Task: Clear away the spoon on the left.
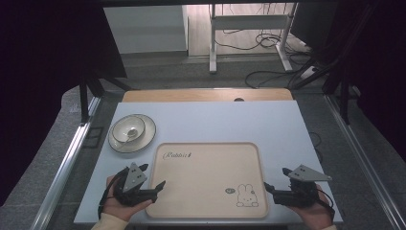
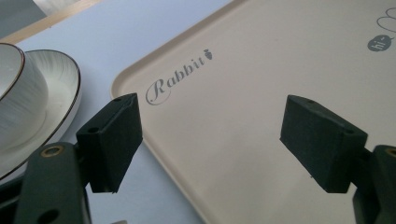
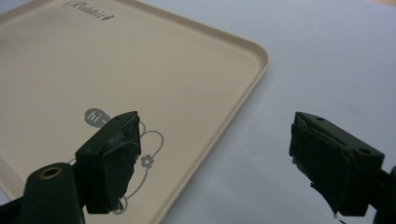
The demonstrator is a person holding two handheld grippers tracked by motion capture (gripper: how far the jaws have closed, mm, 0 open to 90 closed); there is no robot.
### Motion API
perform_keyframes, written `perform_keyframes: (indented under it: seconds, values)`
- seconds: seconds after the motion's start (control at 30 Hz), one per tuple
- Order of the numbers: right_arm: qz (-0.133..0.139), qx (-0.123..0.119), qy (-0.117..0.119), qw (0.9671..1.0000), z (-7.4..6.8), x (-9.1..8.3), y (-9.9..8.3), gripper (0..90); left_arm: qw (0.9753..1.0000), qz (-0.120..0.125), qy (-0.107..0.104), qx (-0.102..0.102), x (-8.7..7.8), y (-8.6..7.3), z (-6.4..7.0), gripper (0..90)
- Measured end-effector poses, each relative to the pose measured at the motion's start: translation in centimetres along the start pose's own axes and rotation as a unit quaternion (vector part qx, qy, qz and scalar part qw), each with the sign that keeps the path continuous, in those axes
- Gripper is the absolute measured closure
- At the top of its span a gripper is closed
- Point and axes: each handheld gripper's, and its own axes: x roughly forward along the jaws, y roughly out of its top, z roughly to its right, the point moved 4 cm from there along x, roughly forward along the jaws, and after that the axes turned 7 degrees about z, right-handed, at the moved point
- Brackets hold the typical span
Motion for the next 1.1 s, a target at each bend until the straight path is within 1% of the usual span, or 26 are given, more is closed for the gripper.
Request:
perform_keyframes:
  seconds: [0.1,0.2,0.3,0.33,0.43,0.47,0.5,0.57,0.67,0.77,0.83,0.9,1.0,1.1]
  values:
    - [0.002,0.001,-0.003,1.0,0.2,0.0,-0.1,16.8,1.0,-0.001,-0.001,0.006,0.2,0.1,-0.1,20.9]
    - [0.004,0.004,-0.005,1.0,0.4,-0.1,-0.2,16.9,1.0,0.0,-0.003,-0.001,0.5,0.3,-0.1,19.9]
    - [0.001,0.006,-0.007,1.0,0.4,-0.4,-0.4,17.0,1.0,0.002,-0.002,0.005,0.6,0.6,-0.3,19.7]
    - [0.002,0.006,-0.009,0.9999,0.4,-0.5,-0.4,17.1,1.0,0.008,-0.002,0.001,0.6,0.7,-0.3,19.6]
    - [0.002,0.009,-0.015,0.9998,0.5,-0.8,-0.6,17.2,0.9999,0.014,0.0,0.0,0.7,1.1,-0.6,19.1]
    - [0.002,0.012,-0.015,0.9998,0.5,-1.0,-0.8,17.2,0.9999,0.016,0.0,-0.004,0.7,1.2,-0.5,19.0]
    - [0.003,0.011,-0.015,0.9998,0.5,-1.1,-0.8,17.2,0.9999,0.017,-0.001,-0.003,0.8,1.3,-0.6,18.9]
    - [0.006,0.01,-0.016,0.9998,0.5,-1.3,-1.0,17.3,0.9999,0.015,-0.001,0.006,0.8,1.5,-0.7,18.7]
    - [0.004,0.012,-0.015,0.9998,0.7,-1.2,-1.1,17.2,0.9998,0.016,-0.002,0.008,0.9,1.7,-0.9,18.5]
    - [0.002,0.017,-0.014,0.9998,0.9,-1.1,-1.2,17.2,0.9999,0.012,-0.003,0.012,1.0,1.7,-1.0,18.6]
    - [0.001,0.015,-0.014,0.9998,1.0,-1.0,-1.3,17.2,0.9998,0.012,-0.003,0.013,1.1,1.8,-1.0,18.5]
    - [0.005,0.018,-0.012,0.9998,1.0,-1.1,-1.3,17.2,0.9998,0.012,-0.002,0.016,1.1,1.7,-1.0,18.2]
    - [0.008,0.017,-0.013,0.9997,1.1,-1.0,-1.1,17.2,0.9997,0.009,0.007,0.022,0.6,1.6,-1.3,18.2]
    - [0.005,0.012,-0.011,0.9999,0.9,-0.8,-1.0,17.1,0.9997,0.014,0.011,0.019,0.3,1.6,-1.6,18.2]
